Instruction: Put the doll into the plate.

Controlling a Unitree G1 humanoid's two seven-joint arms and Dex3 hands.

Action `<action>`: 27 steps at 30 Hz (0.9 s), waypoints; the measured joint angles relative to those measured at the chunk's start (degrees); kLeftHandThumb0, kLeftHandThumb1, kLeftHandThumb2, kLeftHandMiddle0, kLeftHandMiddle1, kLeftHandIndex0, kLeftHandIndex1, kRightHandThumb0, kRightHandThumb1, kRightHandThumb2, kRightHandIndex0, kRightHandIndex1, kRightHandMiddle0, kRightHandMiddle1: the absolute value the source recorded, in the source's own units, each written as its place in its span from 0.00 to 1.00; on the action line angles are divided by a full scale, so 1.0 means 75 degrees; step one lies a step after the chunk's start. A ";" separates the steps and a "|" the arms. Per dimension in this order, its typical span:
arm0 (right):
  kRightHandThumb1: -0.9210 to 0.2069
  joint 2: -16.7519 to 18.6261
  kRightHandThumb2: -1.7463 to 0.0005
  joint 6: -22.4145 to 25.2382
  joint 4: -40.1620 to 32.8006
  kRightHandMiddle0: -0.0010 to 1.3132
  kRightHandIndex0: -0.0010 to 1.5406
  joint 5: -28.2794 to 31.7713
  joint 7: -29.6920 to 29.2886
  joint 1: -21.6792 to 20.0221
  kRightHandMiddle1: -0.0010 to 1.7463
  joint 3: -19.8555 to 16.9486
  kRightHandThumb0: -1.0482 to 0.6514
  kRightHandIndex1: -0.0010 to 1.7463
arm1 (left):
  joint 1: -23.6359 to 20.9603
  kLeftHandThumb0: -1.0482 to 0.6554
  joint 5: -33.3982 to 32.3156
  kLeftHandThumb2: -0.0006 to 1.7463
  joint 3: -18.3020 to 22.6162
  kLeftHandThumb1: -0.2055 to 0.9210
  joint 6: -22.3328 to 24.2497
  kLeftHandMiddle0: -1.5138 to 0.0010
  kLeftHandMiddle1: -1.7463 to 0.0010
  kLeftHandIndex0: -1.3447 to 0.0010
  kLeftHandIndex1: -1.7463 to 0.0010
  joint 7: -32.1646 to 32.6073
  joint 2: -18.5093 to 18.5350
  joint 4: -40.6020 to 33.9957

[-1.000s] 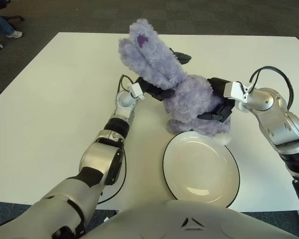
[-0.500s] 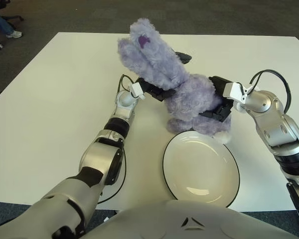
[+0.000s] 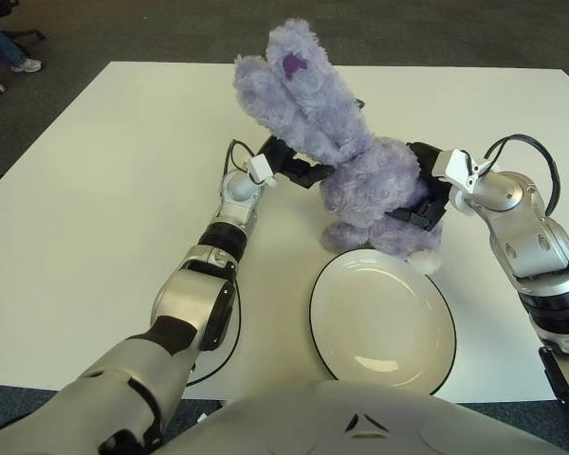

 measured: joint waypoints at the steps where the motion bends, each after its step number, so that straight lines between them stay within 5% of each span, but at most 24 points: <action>1: 0.77 0.0015 0.15 0.0056 0.0000 0.65 0.48 0.0034 0.0006 0.0001 0.77 -0.0042 0.61 0.99 | 0.0000 0.11 -0.0004 0.38 0.0003 1.00 -0.0002 0.80 0.58 1.00 0.43 0.0014 -0.0004 0.0000; 11: 0.78 0.0132 0.16 0.0191 -0.0001 0.68 0.49 0.0299 -0.0072 0.0195 0.72 -0.0479 0.61 1.00 | -0.0001 0.04 -0.0386 0.46 0.0061 1.00 -0.0131 0.81 0.60 1.00 0.52 -0.0075 -0.0157 0.0002; 15: 0.78 0.0241 0.13 0.0199 -0.0001 0.59 0.49 0.0451 -0.0162 0.0329 0.88 -0.0753 0.61 0.95 | -0.0003 0.03 -0.0825 0.46 0.0074 1.00 -0.0193 0.78 0.58 1.00 0.55 -0.0451 -0.0204 0.0000; 19: 0.79 0.0319 0.10 0.0202 -0.0060 0.58 0.49 0.0511 -0.0331 0.0484 0.93 -0.0995 0.61 0.95 | -0.0004 0.03 -0.1421 0.45 0.0098 1.00 0.0236 0.74 0.54 1.00 0.54 -0.1133 -0.0212 -0.0075; 27: 0.79 0.0250 0.08 0.0223 -0.0258 0.56 0.48 0.0412 -0.0641 0.0524 0.96 -0.1132 0.61 0.97 | -0.0003 0.05 -0.1995 0.36 0.0269 1.00 0.1119 0.84 0.61 1.00 0.60 -0.1789 -0.0258 -0.0258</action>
